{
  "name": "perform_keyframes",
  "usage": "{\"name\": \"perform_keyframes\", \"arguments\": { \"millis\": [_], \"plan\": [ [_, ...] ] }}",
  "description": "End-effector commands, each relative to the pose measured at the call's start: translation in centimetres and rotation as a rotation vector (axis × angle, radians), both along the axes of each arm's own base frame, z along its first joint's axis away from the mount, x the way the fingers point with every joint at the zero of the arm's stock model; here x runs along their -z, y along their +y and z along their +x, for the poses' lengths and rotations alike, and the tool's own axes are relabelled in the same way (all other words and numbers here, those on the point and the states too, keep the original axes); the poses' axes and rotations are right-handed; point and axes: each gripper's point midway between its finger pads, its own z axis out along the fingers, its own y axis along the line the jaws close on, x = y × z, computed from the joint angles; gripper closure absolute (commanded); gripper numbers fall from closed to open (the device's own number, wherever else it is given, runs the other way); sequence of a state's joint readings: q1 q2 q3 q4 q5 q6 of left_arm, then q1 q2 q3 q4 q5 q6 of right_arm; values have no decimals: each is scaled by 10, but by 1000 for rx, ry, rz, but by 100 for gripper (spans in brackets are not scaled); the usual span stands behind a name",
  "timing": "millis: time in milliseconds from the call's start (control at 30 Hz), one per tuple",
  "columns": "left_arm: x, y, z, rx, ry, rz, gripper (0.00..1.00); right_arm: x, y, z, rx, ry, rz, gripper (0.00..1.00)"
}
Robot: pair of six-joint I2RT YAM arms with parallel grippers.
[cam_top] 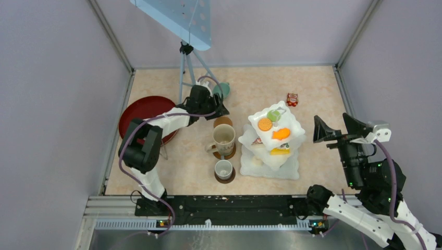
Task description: Serve the afternoon tea
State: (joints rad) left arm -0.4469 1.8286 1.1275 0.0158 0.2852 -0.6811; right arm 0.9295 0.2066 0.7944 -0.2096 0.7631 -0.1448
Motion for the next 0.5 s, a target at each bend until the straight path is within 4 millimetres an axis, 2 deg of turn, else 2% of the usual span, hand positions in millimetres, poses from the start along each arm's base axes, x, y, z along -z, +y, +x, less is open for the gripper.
{"name": "perform_keyframes", "arguments": {
  "millis": [0,100,200,267,467],
  "plan": [
    [-45,41,6,-56,-145,102,38,-13,-7,-6,-4,-31,53,5],
    [-37,65,0,-101,-105,129,24,-15,-5,-5,-12,-37,52,5],
    [-23,76,-7,-119,-59,118,19,-16,-5,-6,-12,-40,50,5],
    [-14,74,-10,-112,-37,95,18,-17,-5,-6,-12,-41,53,5],
    [20,64,-9,-114,55,57,29,-18,-6,-7,-16,-39,63,5]
  ]
}}
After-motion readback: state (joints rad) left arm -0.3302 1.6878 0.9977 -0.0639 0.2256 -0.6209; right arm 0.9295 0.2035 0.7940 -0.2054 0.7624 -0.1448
